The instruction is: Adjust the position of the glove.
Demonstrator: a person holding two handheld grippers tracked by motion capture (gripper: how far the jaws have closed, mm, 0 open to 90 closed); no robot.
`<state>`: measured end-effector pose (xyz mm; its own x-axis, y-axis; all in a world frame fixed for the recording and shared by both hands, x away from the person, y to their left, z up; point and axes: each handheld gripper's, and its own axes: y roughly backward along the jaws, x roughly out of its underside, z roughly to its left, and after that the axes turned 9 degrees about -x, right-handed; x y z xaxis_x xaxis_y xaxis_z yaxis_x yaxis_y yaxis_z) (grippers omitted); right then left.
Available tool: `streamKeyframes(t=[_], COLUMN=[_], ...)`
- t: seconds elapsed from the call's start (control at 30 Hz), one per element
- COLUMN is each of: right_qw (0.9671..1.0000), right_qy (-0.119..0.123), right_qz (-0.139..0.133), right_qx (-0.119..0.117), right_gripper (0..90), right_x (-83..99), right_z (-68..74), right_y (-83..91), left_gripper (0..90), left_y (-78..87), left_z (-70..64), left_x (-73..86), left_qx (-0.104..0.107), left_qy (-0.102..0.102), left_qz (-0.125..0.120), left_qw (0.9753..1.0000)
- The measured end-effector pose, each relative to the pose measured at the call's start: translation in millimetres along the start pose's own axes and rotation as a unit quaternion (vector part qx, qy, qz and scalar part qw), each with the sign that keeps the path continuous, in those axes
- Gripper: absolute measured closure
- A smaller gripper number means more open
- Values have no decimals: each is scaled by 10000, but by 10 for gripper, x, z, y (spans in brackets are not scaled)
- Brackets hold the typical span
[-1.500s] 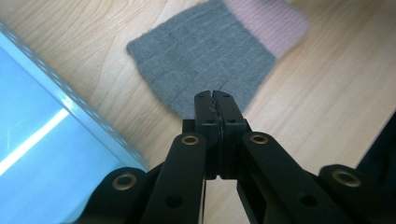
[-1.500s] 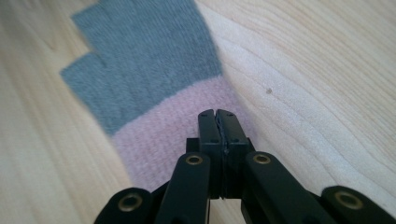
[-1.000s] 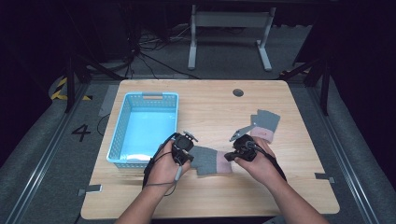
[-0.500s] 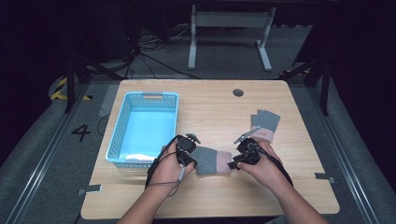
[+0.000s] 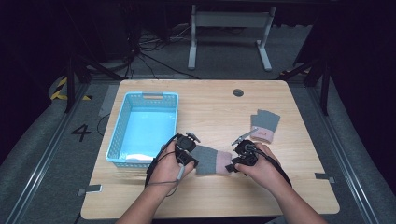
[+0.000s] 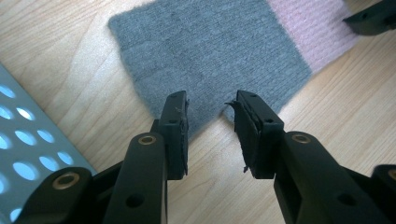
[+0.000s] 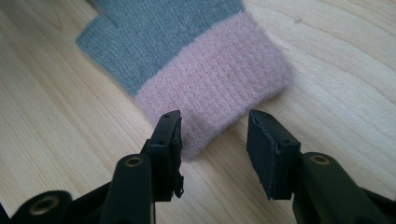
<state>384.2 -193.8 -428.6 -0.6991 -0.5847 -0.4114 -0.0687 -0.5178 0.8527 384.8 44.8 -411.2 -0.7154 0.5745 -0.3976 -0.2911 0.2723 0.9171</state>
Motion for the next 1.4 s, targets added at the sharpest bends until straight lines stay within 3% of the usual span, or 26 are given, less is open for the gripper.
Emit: streamKeyframes(t=[0.23,0.43,0.73,1.1,1.27,1.4], right_qw=[9997,9985,9989,9964,9949,9955], right_qy=[-161,-218,-166,-319,-398,-490], right_qz=[87,95,-63,-381,-265,-164], right_qx=[-153,-491,-434,-683,-888,-798], right_gripper=[563,830,864,867,867,866], right_x=[-25,-23,-23,143,328,449], right_z=[-17,-10,53,80,-17,-162], right_y=[-86,-76,-47,344,534,640], left_gripper=[654,654,655,658,658,658], left_y=[22,37,61,114,109,103], left_z=[-11,-4,-22,-68,-111,-138], left_x=[1,11,8,-63,-101,-108], left_qx=[18,34,38,79,99,109], left_qy=[-52,-76,-117,-239,-320,-338], left_qz=[-19,-56,-94,-204,-197,-191], left_qw=[10000,9999,9999,9995,9992,9992])
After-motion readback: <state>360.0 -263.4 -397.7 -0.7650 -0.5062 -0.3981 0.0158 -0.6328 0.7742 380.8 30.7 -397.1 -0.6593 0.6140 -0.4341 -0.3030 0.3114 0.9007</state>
